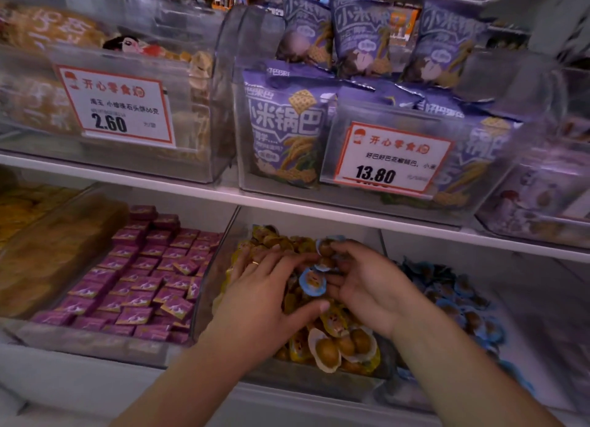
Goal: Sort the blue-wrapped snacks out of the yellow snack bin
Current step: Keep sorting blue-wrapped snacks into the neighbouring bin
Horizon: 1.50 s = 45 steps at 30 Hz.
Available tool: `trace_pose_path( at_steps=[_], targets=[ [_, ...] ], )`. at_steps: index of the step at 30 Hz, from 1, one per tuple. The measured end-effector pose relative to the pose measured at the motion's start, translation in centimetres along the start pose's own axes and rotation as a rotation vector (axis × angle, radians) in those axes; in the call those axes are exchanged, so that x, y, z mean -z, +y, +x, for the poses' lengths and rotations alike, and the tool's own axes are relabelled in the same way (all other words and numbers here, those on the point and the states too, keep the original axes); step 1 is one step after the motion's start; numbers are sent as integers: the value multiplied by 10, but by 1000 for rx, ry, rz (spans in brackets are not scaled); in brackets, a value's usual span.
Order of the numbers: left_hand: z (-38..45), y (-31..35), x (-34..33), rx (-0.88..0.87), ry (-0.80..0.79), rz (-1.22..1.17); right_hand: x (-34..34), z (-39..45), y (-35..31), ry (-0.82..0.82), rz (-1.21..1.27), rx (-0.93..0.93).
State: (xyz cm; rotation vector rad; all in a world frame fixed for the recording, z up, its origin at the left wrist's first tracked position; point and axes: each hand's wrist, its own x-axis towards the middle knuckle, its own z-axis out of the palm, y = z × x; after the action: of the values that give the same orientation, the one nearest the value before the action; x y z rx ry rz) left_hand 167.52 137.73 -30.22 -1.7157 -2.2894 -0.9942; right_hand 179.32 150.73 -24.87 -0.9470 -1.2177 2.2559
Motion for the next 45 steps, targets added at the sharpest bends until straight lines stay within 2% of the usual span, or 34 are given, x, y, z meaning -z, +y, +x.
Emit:
trace_pose_path(
  at_steps=[2, 5, 10, 13, 15, 18, 21, 23, 26, 30, 33, 36, 39, 41, 43, 45],
  targets=[
    [5, 6, 0, -33, 29, -17, -1, -3, 1, -41, 18, -2],
    [9, 11, 1, -65, 162, -68, 3, -8, 1, -51, 29, 12],
    [9, 23, 2, 21, 306, -340, 12, -19, -6, -45, 14, -9],
    [8, 40, -3, -31, 298, -336, 11, -36, -8, -205, 36, -70],
    [8, 51, -8, -30, 187, -334, 10, -45, -7, -219, 16, -46],
    [4, 63, -19, -70, -58, -373, 18, -50, -4, -48, -35, 67],
    [-2, 65, -23, -144, -136, -309, 41, -52, -17, 25, -150, 193],
    [-2, 60, -21, -146, -118, -265, 63, -53, -31, 61, -195, 240],
    [4, 51, -15, -119, -119, -167, 105, -46, -46, 237, -331, 277],
    [3, 44, -8, -204, -106, -71, 164, -34, -58, 494, -772, 262],
    [-1, 41, 5, -251, 41, -116, 184, -33, -64, 619, -1016, 289],
    [-11, 37, 27, -174, 207, -179, 159, -42, -56, 653, -1064, 508],
    [-32, 20, 53, 13, 309, -164, 103, -70, -20, 520, -1005, 795],
    [-50, 5, 68, 148, 384, -169, 56, -87, 18, 279, -1136, 896],
    [-69, -10, 76, 239, 424, -176, 16, -89, 58, 20, -1311, 806],
    [-83, -21, 76, 281, 416, -178, -11, -72, 84, -94, -1514, 659]
  ],
)
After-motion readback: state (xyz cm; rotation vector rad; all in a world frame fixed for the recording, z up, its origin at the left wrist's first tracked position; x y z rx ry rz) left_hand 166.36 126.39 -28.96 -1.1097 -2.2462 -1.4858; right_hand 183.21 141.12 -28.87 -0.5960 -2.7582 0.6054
